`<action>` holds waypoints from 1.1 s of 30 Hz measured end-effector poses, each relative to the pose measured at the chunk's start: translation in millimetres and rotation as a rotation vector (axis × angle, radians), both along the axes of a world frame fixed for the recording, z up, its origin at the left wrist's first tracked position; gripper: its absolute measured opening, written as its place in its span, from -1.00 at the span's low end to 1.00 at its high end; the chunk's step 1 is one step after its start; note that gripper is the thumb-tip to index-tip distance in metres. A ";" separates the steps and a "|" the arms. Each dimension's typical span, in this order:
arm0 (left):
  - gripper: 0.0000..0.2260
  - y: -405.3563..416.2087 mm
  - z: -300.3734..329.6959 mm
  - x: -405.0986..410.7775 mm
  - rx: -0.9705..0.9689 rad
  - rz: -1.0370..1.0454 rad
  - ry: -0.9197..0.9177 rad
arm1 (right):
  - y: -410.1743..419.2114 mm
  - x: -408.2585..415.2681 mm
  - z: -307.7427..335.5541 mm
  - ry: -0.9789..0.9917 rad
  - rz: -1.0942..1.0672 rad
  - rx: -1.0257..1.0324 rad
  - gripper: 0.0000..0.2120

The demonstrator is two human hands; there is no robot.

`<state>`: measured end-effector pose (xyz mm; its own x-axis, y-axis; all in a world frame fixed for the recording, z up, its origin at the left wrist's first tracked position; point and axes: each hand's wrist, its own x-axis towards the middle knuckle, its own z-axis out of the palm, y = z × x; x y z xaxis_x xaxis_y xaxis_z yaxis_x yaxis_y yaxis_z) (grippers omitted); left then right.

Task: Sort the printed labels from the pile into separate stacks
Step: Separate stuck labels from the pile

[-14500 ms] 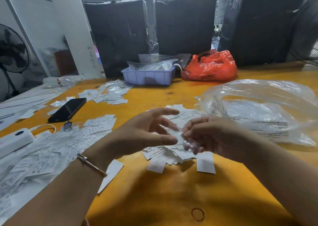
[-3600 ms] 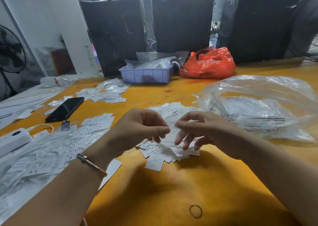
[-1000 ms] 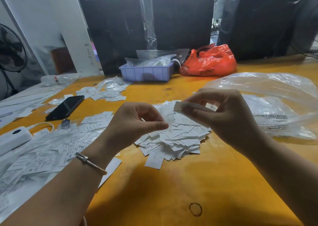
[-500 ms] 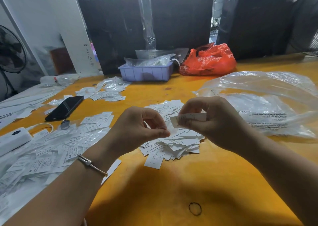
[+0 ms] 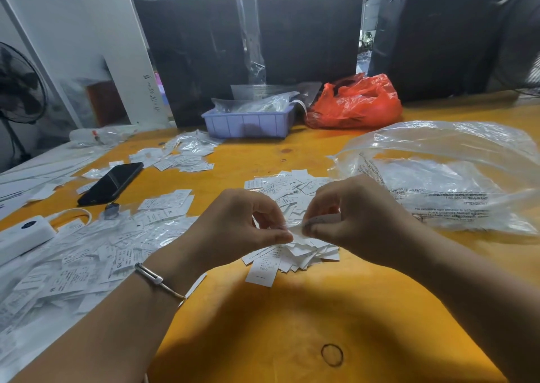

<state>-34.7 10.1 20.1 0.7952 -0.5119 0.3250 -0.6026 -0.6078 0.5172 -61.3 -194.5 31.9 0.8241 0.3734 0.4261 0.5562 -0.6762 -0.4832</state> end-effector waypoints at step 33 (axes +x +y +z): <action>-0.64 -4.2 8.8 -3.5 -0.458 -0.027 0.440 | 1.6 0.7 -4.1 -0.089 0.013 0.388 -0.80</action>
